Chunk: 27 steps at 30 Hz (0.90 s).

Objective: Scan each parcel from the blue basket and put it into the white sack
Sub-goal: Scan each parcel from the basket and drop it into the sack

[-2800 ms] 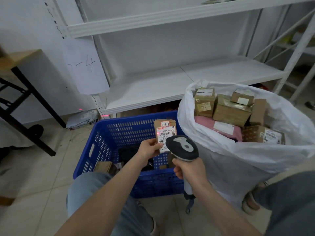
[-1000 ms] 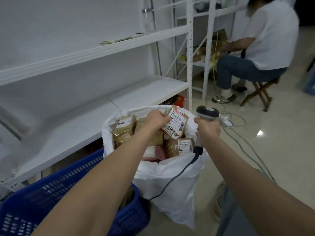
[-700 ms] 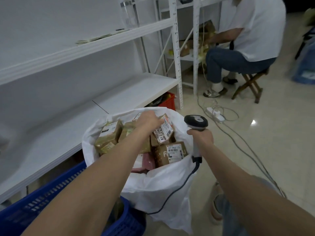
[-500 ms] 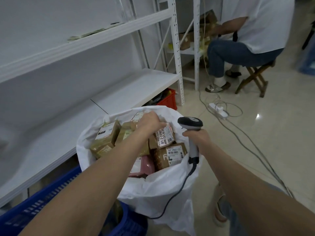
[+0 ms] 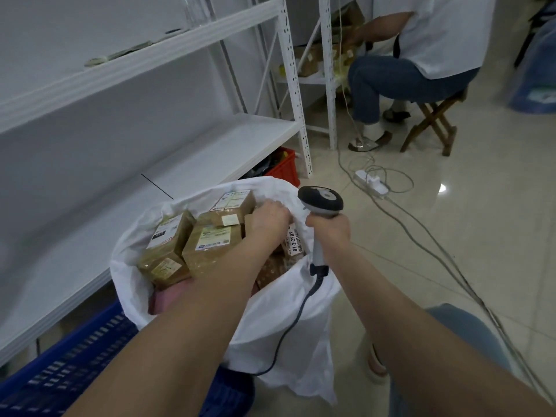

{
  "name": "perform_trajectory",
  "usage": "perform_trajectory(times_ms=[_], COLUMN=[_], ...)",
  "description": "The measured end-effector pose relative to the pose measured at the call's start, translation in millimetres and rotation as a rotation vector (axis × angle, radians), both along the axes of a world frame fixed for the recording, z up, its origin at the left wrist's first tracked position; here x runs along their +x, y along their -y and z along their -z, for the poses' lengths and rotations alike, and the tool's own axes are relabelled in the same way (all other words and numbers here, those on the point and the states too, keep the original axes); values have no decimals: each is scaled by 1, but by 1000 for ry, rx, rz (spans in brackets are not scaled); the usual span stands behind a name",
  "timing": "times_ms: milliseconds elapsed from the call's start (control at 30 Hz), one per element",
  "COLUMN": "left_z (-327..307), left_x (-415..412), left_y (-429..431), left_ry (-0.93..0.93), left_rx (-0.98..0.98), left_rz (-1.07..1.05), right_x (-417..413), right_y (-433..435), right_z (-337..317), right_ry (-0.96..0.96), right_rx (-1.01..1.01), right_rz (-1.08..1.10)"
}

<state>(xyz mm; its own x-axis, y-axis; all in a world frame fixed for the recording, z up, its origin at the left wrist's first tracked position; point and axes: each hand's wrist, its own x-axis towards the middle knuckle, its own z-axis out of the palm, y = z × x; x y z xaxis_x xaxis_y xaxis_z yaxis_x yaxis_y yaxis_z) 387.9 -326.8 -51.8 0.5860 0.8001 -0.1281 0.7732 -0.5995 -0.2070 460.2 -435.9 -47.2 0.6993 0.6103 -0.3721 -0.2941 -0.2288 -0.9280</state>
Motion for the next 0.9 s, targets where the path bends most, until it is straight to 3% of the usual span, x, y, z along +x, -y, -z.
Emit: perform_trajectory(times_ms=[100,400,700,900], left_z=[-17,-50,-45,1], left_x=[-18,-129,-284,-403], left_y=[4,42,77,82], left_ry=[9,117,197,171], left_rx=[123,140,132,8], left_rz=[52,-70,-265,-523], right_x=[-7,-70,-209,-312], right_y=[11,42,39,24], right_z=[-6,-33,-40,-8], right_ry=[9,131,97,24], right_rx=[17,32,19,-46], right_rz=[-16,-94,-406,-657])
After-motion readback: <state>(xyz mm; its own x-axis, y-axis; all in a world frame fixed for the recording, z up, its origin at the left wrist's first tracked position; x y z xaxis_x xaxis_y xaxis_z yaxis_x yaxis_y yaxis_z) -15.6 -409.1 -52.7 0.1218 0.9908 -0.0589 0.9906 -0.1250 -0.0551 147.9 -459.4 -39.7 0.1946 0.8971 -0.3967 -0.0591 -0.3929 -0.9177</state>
